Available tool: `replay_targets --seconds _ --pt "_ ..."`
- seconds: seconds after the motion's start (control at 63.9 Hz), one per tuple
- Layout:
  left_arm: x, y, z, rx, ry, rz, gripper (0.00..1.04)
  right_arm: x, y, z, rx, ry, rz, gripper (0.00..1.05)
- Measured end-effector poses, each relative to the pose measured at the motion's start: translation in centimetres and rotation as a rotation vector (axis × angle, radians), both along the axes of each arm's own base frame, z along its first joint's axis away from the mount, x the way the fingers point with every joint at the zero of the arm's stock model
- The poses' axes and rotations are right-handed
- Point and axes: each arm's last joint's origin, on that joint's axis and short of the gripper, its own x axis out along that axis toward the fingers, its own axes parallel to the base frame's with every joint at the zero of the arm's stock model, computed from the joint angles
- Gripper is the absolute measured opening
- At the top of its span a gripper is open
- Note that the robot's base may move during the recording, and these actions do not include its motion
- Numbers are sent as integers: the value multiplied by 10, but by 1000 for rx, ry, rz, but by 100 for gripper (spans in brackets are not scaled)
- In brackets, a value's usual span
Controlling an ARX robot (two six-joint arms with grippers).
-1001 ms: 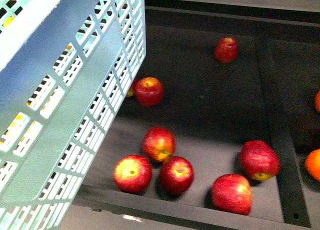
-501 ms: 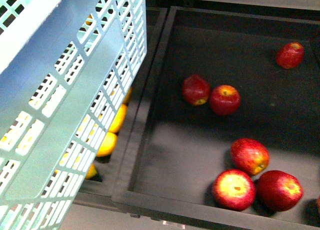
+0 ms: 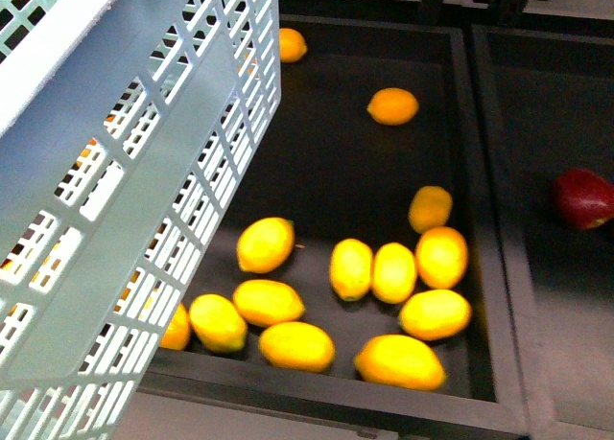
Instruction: Pick lemon and mango into basket
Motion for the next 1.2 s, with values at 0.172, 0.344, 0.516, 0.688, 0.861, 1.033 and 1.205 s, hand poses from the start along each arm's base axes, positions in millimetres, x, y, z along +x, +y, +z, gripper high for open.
replay_targets --seconds 0.172,0.344,0.516,0.688,0.861,1.033,1.205 --pt "0 0 0 0 0 -1 15 0 0 0 0 0 -2 96" --pt "0 0 0 -2 1 -2 15 0 0 0 0 0 -1 96" --pt "0 0 0 -1 1 -1 15 0 0 0 0 0 2 96" --pt "0 0 0 2 -1 1 15 0 0 0 0 -1 1 96" --pt "0 3 0 23 -5 36 15 0 0 0 0 0 6 96" --pt "8 -10 1 208 75 -253 15 0 0 0 0 0 1 96" --pt "41 -56 1 508 -26 -540 15 0 0 0 0 0 2 96"
